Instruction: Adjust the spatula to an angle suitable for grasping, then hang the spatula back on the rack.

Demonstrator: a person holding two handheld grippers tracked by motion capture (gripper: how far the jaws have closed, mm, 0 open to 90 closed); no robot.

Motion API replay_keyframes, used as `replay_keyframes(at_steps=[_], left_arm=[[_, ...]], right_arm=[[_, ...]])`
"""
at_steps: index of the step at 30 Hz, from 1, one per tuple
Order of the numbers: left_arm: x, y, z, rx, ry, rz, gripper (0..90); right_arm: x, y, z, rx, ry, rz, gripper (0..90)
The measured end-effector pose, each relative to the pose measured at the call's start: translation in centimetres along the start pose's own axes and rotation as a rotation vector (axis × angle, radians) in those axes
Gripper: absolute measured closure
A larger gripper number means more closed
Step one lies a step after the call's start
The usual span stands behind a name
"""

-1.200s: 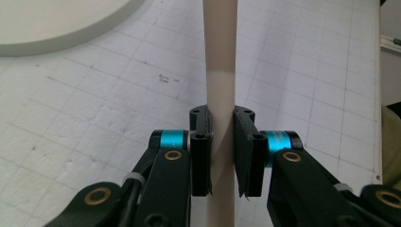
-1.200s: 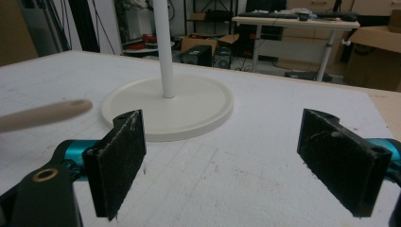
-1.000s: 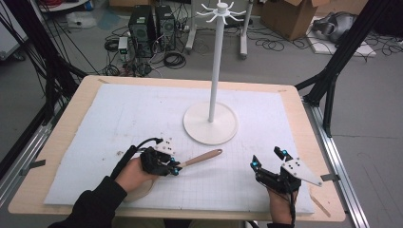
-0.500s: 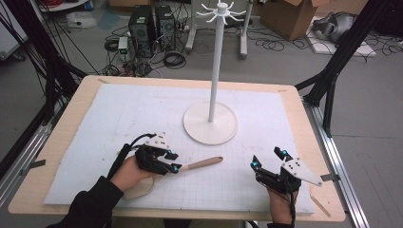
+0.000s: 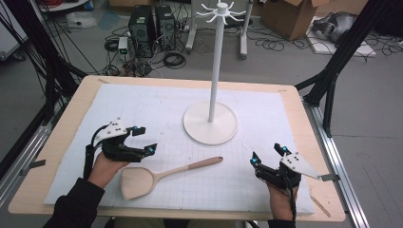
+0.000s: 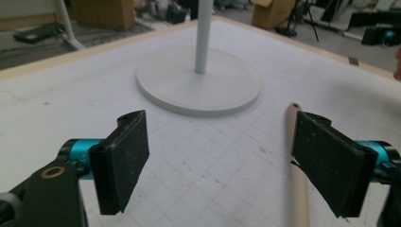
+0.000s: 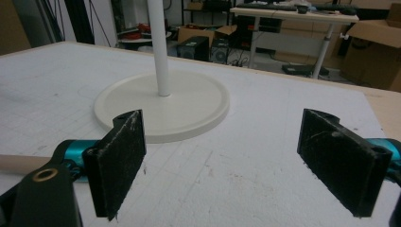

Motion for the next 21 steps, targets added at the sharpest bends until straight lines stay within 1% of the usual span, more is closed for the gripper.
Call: replay_keyframes(at_steps=[1, 3, 5, 9, 13, 16, 19, 20, 21], left_arm=[[0.2, 0.1, 0.3, -0.008, 0.000, 0.005, 20.5], [0.6, 0.3, 0.7, -0.016, -0.021, 0.006, 20.4], [0.6, 0.6, 0.9, -0.019, -0.014, 0.014, 20.1], [0.6, 1.0, 1.0, -0.002, -0.023, 0.013, 20.6], [0.4, 1.0, 1.0, 0.006, -0.030, 0.006, 20.9], [0.2, 1.0, 0.8, 0.013, -0.022, 0.003, 20.9], [0.0, 0.9, 0.6, 0.027, -0.012, 0.002, 20.4], [-0.1, 0.9, 0.5, 0.029, -0.011, -0.002, 20.4], [-0.2, 0.8, 0.4, 0.031, -0.007, 0.000, 20.4]], right_arm=[[0.0, 0.0, -0.1, 0.005, 0.002, -0.002, 15.0], [-0.1, -0.1, -0.2, 0.009, 0.001, 0.003, 15.0], [0.1, -0.1, -0.4, 0.022, -0.008, 0.003, 15.0], [0.6, -0.2, -0.8, 0.026, -0.015, 0.015, 15.0], [0.9, -0.5, -1.1, 0.025, -0.026, 0.018, 15.0], [1.0, -0.7, -1.0, 0.020, -0.029, 0.028, 15.0], [1.0, -0.7, -0.8, 0.015, -0.027, 0.025, 15.0], [1.1, -0.6, -0.7, 0.018, -0.026, 0.017, 15.0], [1.0, -0.6, -0.7, 0.019, -0.026, 0.021, 15.0]])
Point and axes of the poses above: each handheld gripper's, and its own axes: z roughly backward along the jaws, y roughly out of its underside, x roughly to its left, the point moved 6 cm from there along -z, roughly forward along the jaws, and after that the axes turned 6 degrees about x, right-handed, at the moved point
